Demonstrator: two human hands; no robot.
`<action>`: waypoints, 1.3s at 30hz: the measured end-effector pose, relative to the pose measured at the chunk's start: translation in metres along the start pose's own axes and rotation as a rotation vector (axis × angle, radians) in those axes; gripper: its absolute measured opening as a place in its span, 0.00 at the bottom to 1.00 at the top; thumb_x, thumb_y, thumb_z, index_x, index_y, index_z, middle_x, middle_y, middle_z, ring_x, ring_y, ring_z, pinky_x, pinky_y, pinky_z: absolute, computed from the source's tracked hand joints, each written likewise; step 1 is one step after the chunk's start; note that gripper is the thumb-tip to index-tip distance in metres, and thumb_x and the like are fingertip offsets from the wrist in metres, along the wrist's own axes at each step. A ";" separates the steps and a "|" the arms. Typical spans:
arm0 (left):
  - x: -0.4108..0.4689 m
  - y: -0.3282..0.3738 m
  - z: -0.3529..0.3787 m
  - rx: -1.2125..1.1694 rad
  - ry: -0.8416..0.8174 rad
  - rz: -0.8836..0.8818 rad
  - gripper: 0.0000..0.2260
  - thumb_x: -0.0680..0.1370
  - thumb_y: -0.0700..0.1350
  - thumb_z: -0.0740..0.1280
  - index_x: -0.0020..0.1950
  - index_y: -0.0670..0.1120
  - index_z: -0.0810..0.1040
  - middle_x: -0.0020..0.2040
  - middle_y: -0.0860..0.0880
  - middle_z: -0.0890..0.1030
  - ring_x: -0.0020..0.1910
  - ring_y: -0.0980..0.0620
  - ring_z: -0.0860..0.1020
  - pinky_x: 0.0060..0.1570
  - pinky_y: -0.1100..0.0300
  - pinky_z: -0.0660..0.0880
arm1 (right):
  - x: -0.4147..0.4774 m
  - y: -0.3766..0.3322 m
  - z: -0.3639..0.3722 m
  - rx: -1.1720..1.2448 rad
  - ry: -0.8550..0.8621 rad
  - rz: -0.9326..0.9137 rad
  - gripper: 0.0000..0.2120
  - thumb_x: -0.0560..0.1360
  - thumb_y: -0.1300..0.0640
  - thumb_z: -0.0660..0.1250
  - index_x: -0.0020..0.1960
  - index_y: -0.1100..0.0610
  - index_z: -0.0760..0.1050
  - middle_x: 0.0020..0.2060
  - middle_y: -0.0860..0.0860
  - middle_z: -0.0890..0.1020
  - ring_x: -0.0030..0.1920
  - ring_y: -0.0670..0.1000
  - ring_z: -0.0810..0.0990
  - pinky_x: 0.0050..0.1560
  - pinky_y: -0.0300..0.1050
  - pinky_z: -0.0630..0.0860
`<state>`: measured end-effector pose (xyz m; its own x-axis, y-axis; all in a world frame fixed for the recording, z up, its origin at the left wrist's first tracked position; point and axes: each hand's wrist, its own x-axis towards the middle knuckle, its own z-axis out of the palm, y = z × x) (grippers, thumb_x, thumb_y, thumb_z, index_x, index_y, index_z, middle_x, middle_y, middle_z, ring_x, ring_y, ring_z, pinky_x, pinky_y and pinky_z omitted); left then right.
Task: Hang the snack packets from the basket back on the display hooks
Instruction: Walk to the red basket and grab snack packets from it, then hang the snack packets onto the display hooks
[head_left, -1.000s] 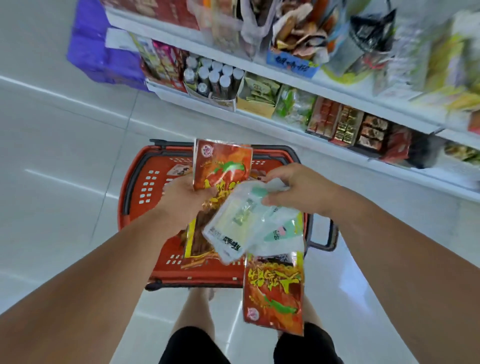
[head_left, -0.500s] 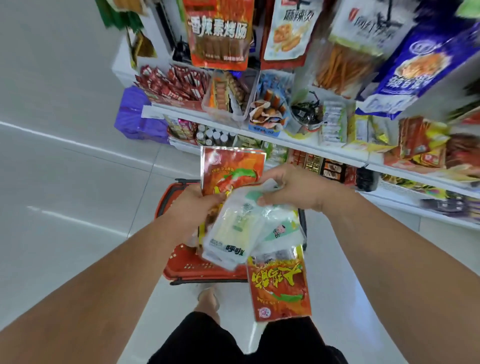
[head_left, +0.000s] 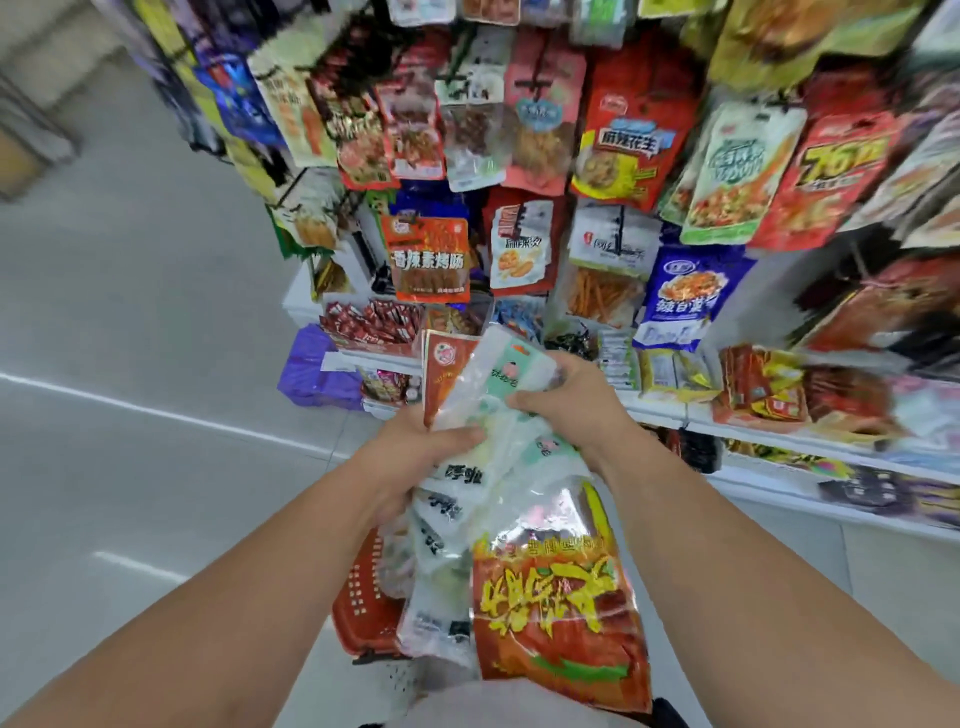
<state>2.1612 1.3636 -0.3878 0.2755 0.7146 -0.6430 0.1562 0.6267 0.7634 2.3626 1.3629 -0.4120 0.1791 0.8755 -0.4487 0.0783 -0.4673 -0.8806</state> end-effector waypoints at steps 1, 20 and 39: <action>-0.004 -0.001 0.008 -0.009 0.002 0.000 0.11 0.76 0.34 0.74 0.56 0.43 0.83 0.49 0.41 0.88 0.43 0.44 0.87 0.42 0.52 0.85 | -0.002 0.000 -0.004 0.008 0.027 -0.004 0.13 0.68 0.66 0.81 0.45 0.52 0.81 0.42 0.53 0.87 0.41 0.54 0.87 0.41 0.51 0.85; -0.021 0.002 0.089 -0.034 0.120 0.046 0.11 0.72 0.33 0.78 0.50 0.45 0.84 0.45 0.46 0.89 0.46 0.45 0.87 0.51 0.50 0.83 | -0.039 -0.012 -0.070 0.290 0.423 -0.014 0.21 0.72 0.39 0.76 0.53 0.55 0.79 0.49 0.52 0.84 0.49 0.53 0.83 0.53 0.50 0.79; -0.007 -0.002 0.060 -0.014 0.008 -0.007 0.15 0.72 0.33 0.78 0.56 0.42 0.85 0.48 0.43 0.89 0.46 0.42 0.87 0.47 0.48 0.84 | -0.119 0.030 -0.042 0.304 0.160 0.092 0.33 0.64 0.67 0.84 0.64 0.52 0.76 0.46 0.46 0.88 0.43 0.47 0.88 0.40 0.44 0.84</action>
<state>2.2163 1.3388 -0.3811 0.2668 0.7123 -0.6492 0.1448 0.6363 0.7577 2.3844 1.2399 -0.3786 0.3248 0.7901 -0.5198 -0.2366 -0.4643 -0.8535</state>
